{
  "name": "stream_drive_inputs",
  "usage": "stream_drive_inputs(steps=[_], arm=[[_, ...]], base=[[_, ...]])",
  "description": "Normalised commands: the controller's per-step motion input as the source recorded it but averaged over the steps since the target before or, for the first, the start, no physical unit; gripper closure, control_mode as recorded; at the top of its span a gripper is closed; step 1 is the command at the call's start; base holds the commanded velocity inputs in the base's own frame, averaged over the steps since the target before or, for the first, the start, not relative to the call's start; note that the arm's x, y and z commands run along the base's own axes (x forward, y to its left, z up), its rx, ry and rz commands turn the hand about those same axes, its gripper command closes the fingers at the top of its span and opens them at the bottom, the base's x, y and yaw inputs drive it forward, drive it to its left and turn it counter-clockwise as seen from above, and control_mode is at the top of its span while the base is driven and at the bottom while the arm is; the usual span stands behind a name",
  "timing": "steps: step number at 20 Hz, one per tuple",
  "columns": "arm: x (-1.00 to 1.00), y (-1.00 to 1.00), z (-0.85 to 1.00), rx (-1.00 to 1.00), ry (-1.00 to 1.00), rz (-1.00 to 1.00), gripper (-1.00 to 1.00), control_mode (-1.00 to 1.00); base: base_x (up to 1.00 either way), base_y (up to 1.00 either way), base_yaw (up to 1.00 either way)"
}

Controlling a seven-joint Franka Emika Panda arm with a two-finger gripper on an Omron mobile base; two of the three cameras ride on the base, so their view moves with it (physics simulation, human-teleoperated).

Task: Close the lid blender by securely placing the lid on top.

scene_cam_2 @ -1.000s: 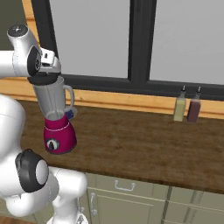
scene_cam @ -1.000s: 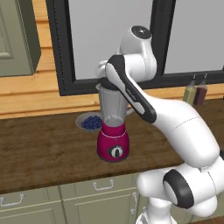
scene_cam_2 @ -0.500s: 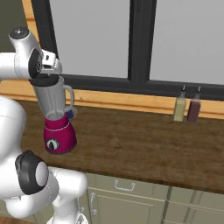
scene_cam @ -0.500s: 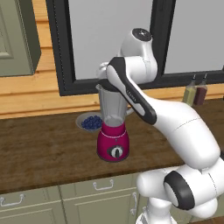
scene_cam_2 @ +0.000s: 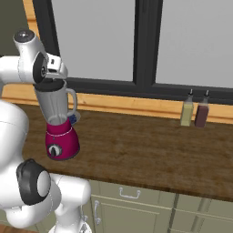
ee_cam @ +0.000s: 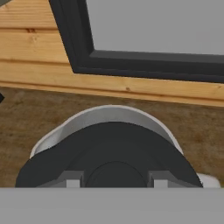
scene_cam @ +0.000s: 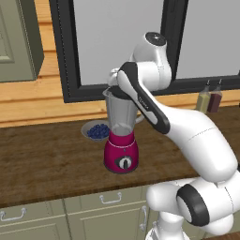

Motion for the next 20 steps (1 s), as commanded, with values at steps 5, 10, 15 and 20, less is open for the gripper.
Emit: stream_drive_inputs(steps=[5, 10, 15, 20], arm=[[0.08, 0.00, 0.00, 0.00, 0.00, 0.00, 1.00, -1.00], [0.27, 0.02, 0.00, 0.00, 0.00, 0.00, 1.00, -1.00], [0.22, 0.04, 0.00, 0.00, 0.00, 0.00, 1.00, -1.00], [0.01, 0.12, 0.00, 0.00, -0.12, 0.00, 1.00, -1.00]], base=[[0.00, 0.00, 0.00], [0.00, 0.00, 0.00], [0.00, 0.00, 0.00], [0.00, 0.00, 0.00]])
